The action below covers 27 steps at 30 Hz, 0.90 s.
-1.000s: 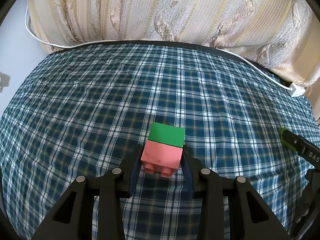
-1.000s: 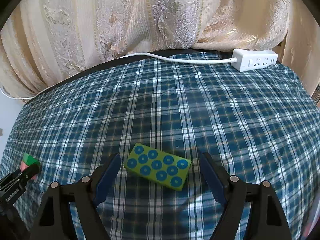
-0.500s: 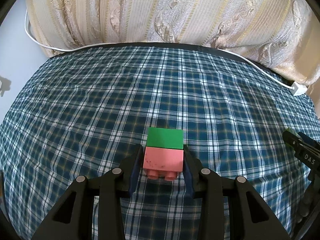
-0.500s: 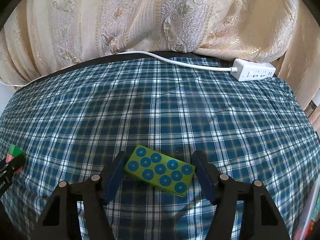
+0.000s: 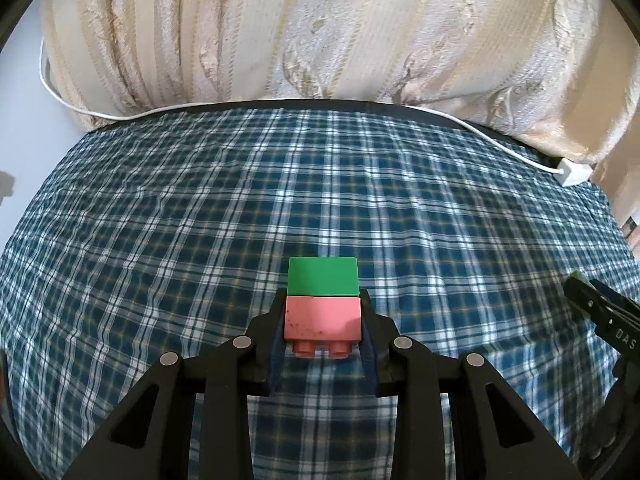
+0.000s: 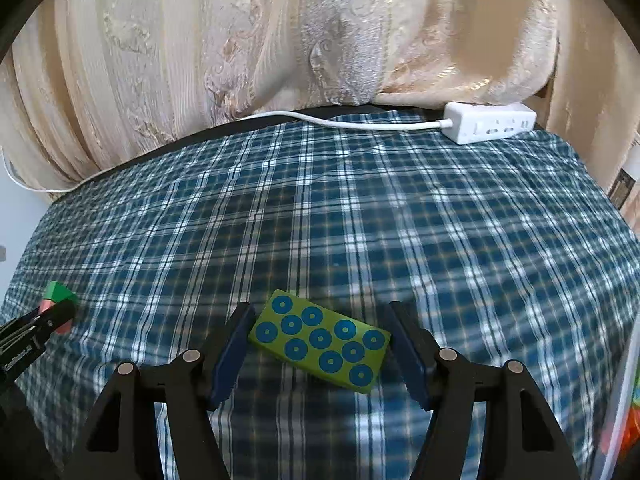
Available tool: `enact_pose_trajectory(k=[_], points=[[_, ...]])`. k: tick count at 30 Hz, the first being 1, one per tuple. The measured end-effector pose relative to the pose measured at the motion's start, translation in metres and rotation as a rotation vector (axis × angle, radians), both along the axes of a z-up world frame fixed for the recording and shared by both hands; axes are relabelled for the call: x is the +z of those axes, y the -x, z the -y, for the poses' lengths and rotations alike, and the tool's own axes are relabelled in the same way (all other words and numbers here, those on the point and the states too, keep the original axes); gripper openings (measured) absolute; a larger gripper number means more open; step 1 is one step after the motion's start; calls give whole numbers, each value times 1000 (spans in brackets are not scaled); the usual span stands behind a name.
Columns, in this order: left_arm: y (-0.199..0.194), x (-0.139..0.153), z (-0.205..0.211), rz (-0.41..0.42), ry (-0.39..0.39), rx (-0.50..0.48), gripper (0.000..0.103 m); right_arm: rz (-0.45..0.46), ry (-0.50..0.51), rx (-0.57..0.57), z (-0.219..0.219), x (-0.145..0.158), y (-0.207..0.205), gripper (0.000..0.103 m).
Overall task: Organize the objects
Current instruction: 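Grasp the green dotted block with the right tool while the left tool holds its block, then carry the stacked block with the left tool and dotted block with the right tool to the bowl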
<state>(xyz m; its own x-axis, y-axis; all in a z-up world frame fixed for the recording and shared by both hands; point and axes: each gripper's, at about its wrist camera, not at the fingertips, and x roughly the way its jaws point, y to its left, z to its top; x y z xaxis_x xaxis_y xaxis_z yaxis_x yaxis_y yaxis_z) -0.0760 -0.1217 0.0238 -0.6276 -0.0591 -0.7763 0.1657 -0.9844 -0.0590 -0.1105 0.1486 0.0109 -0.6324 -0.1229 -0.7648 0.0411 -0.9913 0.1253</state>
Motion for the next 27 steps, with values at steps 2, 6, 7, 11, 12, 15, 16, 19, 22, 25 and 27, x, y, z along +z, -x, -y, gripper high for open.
enact_pose_trajectory(k=[2,6,7,11,12,15,16,19,22,25,27], points=[[-2,2,-3,-5,0,-11,33,-6,13,-7,-3,3,-8,70],[-6,7,-10,-21,-8,-40,33,-16,36,-19,-9,9,-24,70],[-7,8,-12,-25,-10,-44,33,-19,40,-21,-11,10,-29,70],[-12,14,-16,-41,-21,-69,33,-36,47,-32,-16,17,-45,70],[-13,15,-18,-45,-23,-76,33,-40,48,-34,-16,18,-48,70],[-16,18,-21,-50,-44,-99,33,-54,57,-41,-21,23,-59,70],[-17,19,-23,-50,-47,-103,33,-58,59,-44,-22,25,-62,70],[-17,19,-29,-52,-43,-114,33,-72,66,-50,-27,28,-73,70],[-17,19,-35,-49,-40,-124,33,-89,65,-56,-31,32,-85,70],[-18,20,-43,-53,-37,-135,33,-110,59,-64,-38,37,-97,70],[-19,22,-48,-58,-33,-145,33,-123,63,-73,-44,41,-104,70]])
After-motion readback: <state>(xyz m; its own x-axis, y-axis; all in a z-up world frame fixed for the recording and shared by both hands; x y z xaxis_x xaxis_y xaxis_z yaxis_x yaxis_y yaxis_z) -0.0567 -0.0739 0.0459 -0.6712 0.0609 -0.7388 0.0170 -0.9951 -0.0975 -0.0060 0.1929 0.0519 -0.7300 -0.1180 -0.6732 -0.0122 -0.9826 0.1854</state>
